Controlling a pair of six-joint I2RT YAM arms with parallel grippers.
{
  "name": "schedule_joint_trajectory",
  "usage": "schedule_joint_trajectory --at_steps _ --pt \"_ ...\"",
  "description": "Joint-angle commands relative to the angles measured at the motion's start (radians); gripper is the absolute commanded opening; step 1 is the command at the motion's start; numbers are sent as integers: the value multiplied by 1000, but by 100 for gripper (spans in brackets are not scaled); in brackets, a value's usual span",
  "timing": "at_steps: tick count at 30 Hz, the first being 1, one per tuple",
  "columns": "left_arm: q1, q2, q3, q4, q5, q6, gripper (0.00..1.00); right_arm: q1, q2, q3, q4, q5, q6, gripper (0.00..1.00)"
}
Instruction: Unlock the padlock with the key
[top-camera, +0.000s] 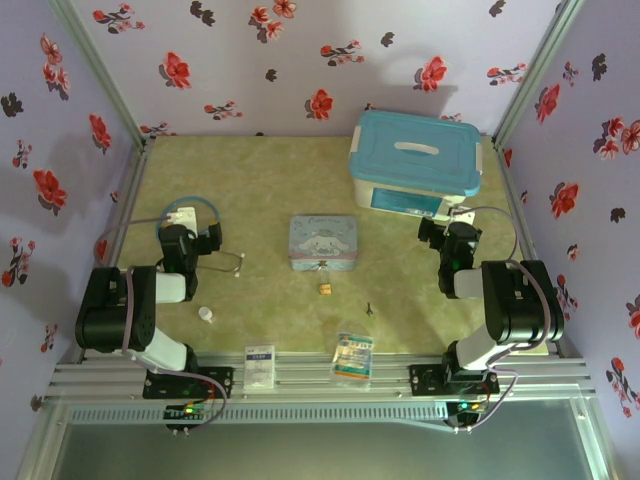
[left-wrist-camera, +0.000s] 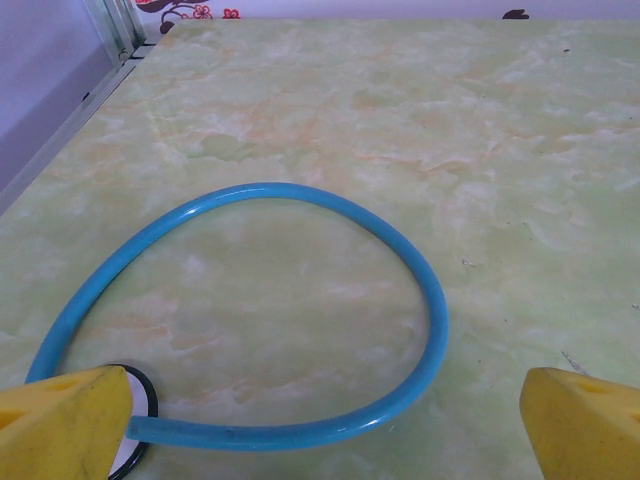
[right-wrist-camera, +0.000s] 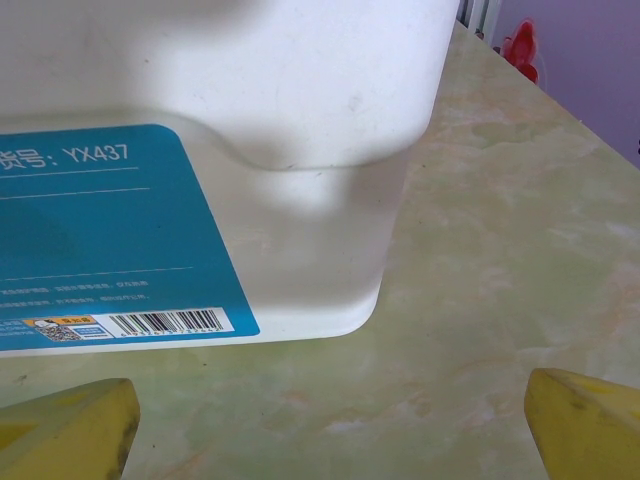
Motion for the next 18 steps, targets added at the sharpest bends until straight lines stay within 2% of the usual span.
schedule_joint_trajectory --at_steps 1,14,18 --pt "10 11 24 32 -18 -12 100 -9 9 19 20 -8 -14 99" --pt "10 4 4 68 -42 -12 100 -13 6 14 26 -29 -16 99" --pt "10 -94 -17 27 -51 -12 100 -14 -81 1 -11 -45 -25 99"
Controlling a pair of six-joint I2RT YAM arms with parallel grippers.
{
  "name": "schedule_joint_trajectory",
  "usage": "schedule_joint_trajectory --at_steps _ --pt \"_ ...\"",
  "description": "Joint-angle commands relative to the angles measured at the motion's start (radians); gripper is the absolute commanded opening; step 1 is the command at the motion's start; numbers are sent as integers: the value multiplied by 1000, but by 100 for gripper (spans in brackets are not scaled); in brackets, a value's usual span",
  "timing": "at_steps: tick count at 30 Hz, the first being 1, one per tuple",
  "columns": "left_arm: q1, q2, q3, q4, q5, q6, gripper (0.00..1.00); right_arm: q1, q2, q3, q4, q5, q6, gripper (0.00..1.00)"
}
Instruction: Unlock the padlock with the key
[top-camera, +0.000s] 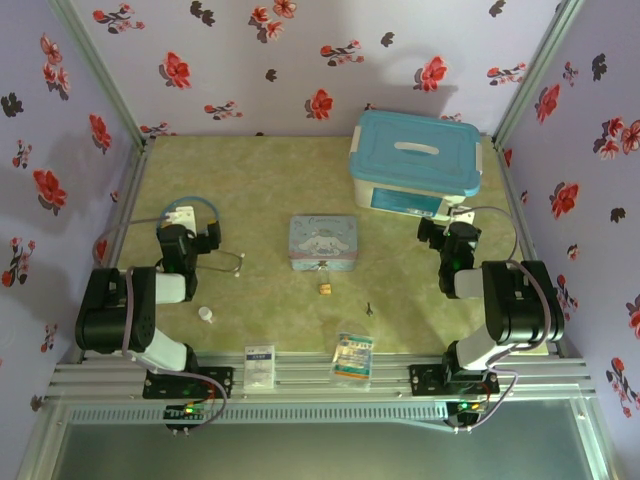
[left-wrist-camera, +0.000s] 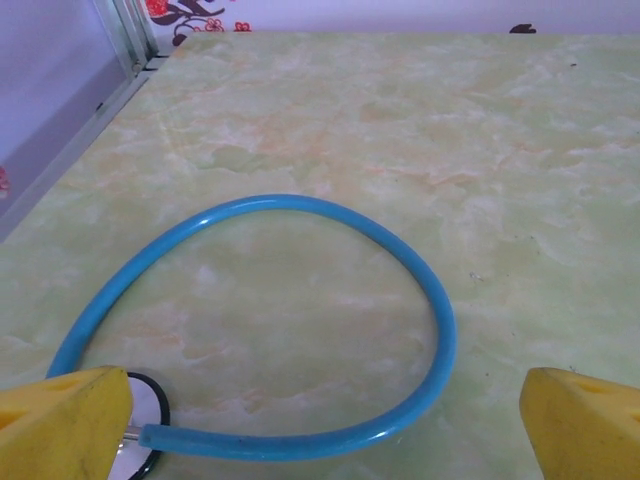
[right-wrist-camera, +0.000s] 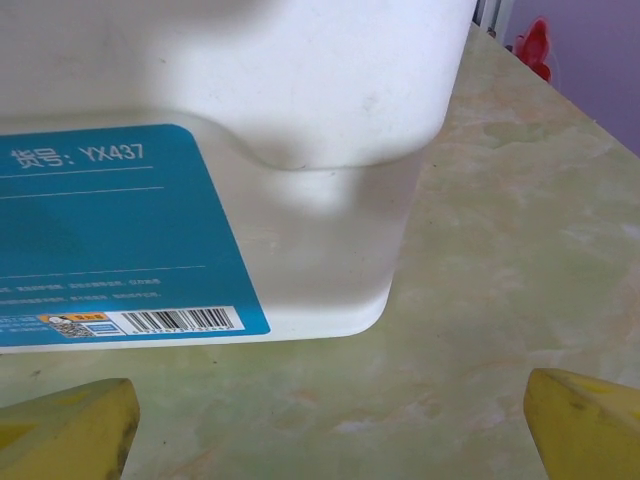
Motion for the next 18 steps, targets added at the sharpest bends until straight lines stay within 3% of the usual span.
schedule_joint_trajectory --at_steps 1,6,11,16,18 --pt "9 -105 -9 -21 -36 -13 100 -8 -105 3 -41 -5 -17 99" --pt "1 -259 20 -176 -48 -32 100 -7 -336 31 -273 21 42 99" --pt "2 -414 22 -237 24 -267 100 -18 -523 90 -581 57 296 99" --pt "5 -412 1 -199 299 -475 100 -24 -618 157 -903 -178 359 99" --pt "5 -397 -7 -208 352 -578 100 -23 -635 154 -973 -297 376 99"
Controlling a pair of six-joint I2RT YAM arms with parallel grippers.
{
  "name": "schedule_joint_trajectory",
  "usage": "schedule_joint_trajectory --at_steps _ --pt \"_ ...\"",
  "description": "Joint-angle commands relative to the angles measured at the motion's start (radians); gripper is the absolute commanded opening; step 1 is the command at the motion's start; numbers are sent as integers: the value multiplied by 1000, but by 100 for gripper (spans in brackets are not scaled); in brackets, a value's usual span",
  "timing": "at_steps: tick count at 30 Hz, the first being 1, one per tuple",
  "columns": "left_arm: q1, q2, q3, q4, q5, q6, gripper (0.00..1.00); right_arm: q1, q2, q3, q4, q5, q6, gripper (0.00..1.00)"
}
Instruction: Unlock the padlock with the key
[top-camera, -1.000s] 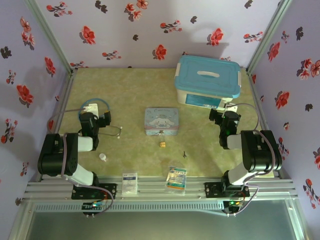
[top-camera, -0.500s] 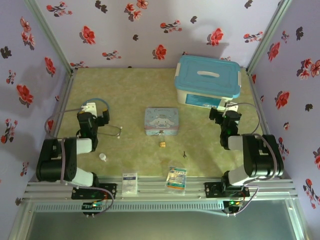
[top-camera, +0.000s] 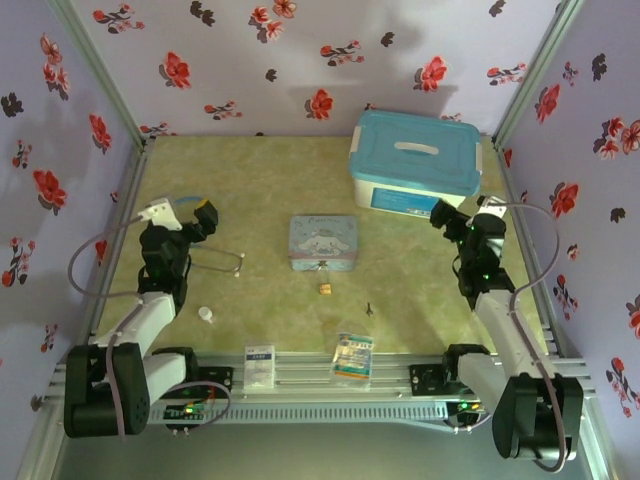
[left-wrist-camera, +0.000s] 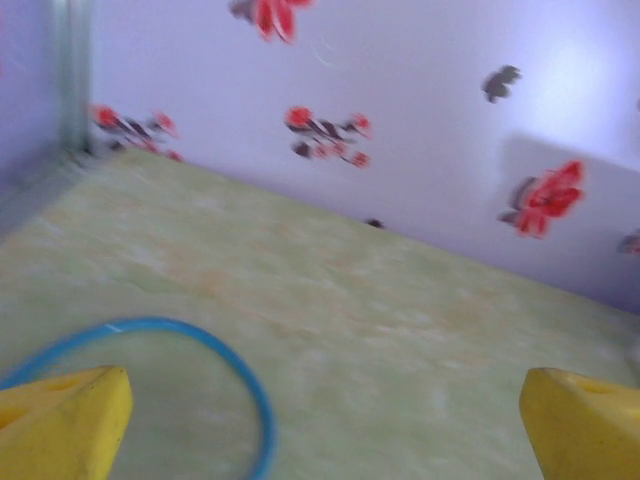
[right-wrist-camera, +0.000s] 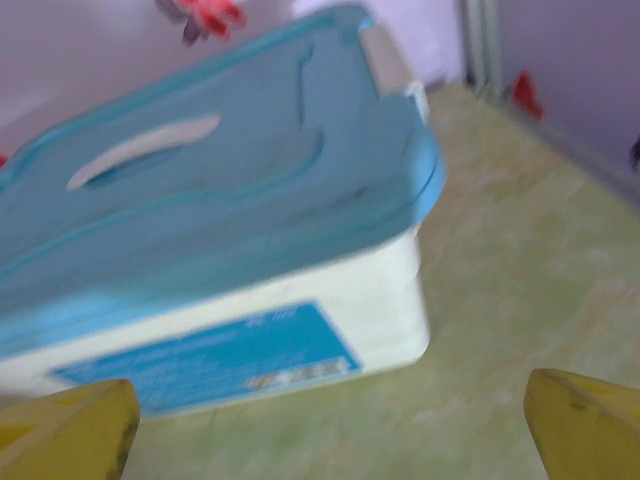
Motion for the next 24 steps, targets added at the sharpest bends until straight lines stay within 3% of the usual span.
schedule_joint_trajectory --at_steps 1,3,6,10,13,16,19,22,24 --pt "0 16 -15 -25 160 -259 100 1 -22 11 -277 -223 101 99" --pt "-28 -11 -28 -41 170 -314 100 16 -27 2 -328 -280 127 99" --pt "-109 -85 -7 -167 170 -316 100 86 -54 -2 -424 -256 130 99" --pt "-330 -150 87 -455 80 -235 100 222 -88 -9 -519 -167 147 98" --pt "-502 -118 171 -639 5 -198 100 333 -87 -24 -550 -141 178 86" --pt "-631 -115 171 -648 -46 -208 100 451 -89 -42 -580 -103 226 77" --pt "-757 -99 166 -626 -69 -255 100 608 -88 -76 -584 -26 304 75" --pt "-833 -54 170 -595 -69 -311 100 736 -71 -96 -573 61 358 73" --pt "-867 -33 177 -579 -68 -338 100 792 -50 -98 -577 104 387 65"
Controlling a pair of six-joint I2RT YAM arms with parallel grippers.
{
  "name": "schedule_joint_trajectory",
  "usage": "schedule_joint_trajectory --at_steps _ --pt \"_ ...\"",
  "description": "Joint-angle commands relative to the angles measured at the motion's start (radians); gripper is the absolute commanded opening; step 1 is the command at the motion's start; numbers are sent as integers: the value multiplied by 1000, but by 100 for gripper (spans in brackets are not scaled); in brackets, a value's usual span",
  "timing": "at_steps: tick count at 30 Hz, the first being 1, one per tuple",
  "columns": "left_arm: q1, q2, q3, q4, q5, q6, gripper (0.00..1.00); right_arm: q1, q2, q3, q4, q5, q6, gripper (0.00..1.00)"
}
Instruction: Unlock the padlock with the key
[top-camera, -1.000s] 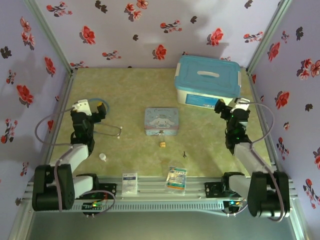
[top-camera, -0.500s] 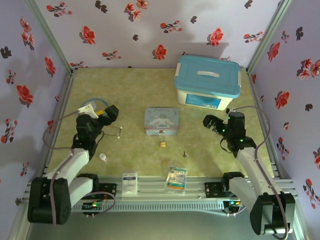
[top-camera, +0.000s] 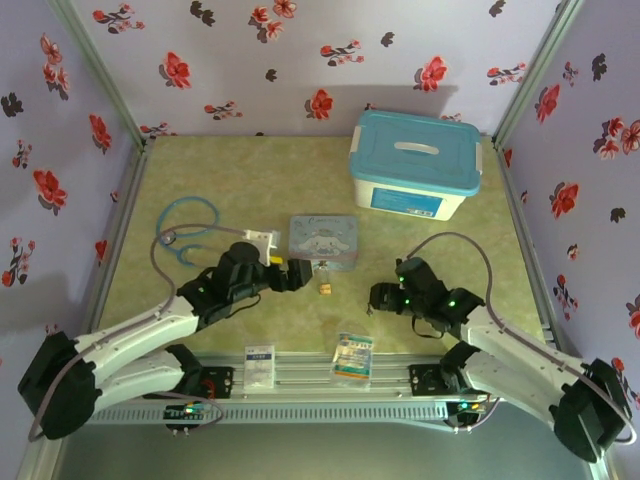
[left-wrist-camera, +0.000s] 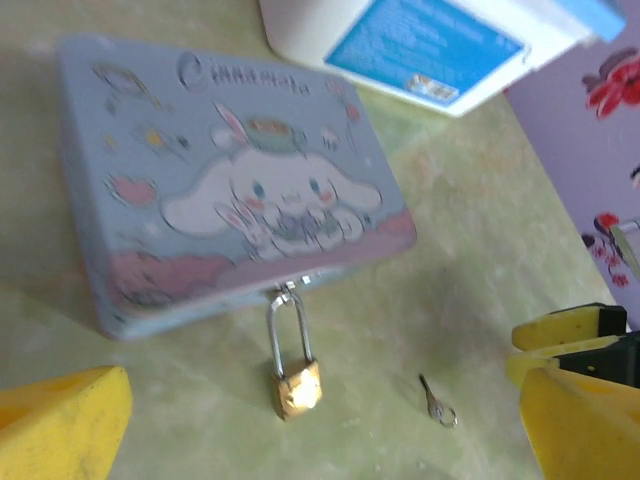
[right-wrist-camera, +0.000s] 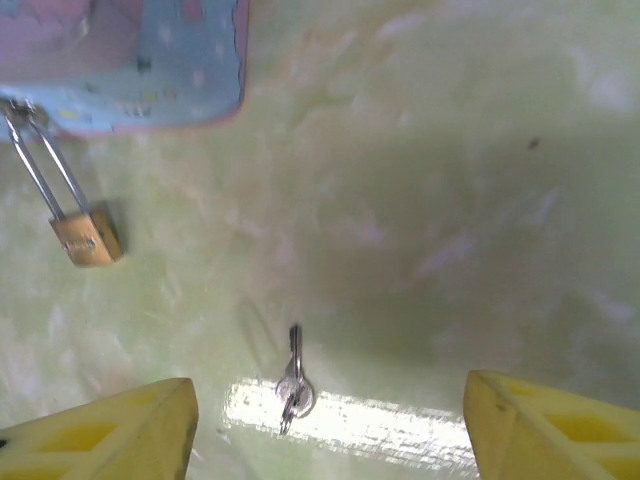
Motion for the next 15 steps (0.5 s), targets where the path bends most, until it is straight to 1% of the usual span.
schedule_joint_trajectory --at_steps 1,2,4,6,9,11,15 --pt "-49 30 20 10 -37 -66 100 84 35 -12 -9 118 87 62" --pt "-60 37 22 21 -39 -72 100 105 46 -12 -1 122 97 60" --pt "-79 53 38 16 -42 -64 100 157 86 -15 29 147 117 52" --pt "-87 78 60 -9 -41 -51 100 201 126 -7 42 179 136 48" --pt "-94 105 91 -51 -41 -36 100 256 183 16 50 216 150 47" --pt "-101 110 94 -49 -41 -35 100 283 221 35 49 235 154 47" --pt "-105 119 90 -19 -43 -38 100 305 275 52 28 258 170 44"
